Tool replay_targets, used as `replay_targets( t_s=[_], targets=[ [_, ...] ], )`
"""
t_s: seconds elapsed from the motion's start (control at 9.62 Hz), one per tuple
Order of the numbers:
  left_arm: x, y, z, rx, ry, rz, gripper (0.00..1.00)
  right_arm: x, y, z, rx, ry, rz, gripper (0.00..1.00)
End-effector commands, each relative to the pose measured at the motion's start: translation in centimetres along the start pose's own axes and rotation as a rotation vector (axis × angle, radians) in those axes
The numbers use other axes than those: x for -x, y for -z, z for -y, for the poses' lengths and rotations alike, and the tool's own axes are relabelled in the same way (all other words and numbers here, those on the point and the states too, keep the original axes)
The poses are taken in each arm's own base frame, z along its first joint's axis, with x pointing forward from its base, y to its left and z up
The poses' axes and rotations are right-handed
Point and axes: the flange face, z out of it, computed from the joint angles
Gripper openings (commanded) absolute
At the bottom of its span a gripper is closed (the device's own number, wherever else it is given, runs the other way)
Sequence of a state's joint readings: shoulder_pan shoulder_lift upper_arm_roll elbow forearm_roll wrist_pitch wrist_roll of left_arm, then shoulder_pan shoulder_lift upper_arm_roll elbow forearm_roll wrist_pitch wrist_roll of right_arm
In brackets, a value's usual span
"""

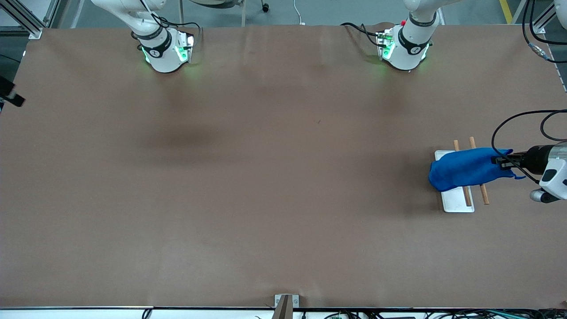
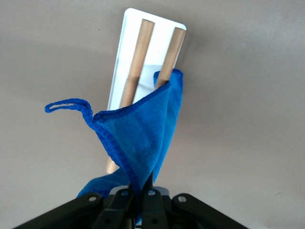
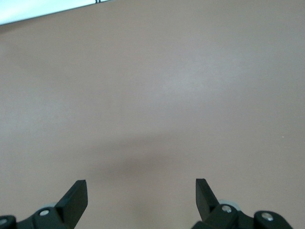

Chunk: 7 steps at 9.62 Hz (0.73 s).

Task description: Right arm passes towel to left arm to hang

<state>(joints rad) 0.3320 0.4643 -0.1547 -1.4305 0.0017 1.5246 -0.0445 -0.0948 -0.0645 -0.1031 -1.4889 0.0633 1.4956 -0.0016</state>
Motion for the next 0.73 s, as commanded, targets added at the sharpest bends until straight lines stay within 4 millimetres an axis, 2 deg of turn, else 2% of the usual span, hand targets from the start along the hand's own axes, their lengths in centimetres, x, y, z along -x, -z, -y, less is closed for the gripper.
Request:
replay_targets(
  t_s=[0.0, 0.31, 0.42, 0.62],
  targets=[
    [-1.4, -2.3, 1.9, -0.04, -0.057, 0.004, 0.01, -0.8, -0.7, -1.1, 0.026, -0.028, 0.057, 1.0],
    [-2.9, -3.5, 3.7, -0.102, -0.149, -0.024, 0.01, -0.9, -0.9, 0.1, 0.058, -0.041, 0.095, 1.0],
    [-3.3, -4.0, 5.4, -0.093, -0.16, -0.031, 0.02, -0.8, -1.6, 0.2, 0.058, -0.034, 0.112, 1.0],
    [-4.1, -5.1, 7.1, -0.082, -0.196, -0.036, 0.02, -0.8, -1.9, 0.7, 0.114, -0.02, 0.117, 1.0]
  ],
)
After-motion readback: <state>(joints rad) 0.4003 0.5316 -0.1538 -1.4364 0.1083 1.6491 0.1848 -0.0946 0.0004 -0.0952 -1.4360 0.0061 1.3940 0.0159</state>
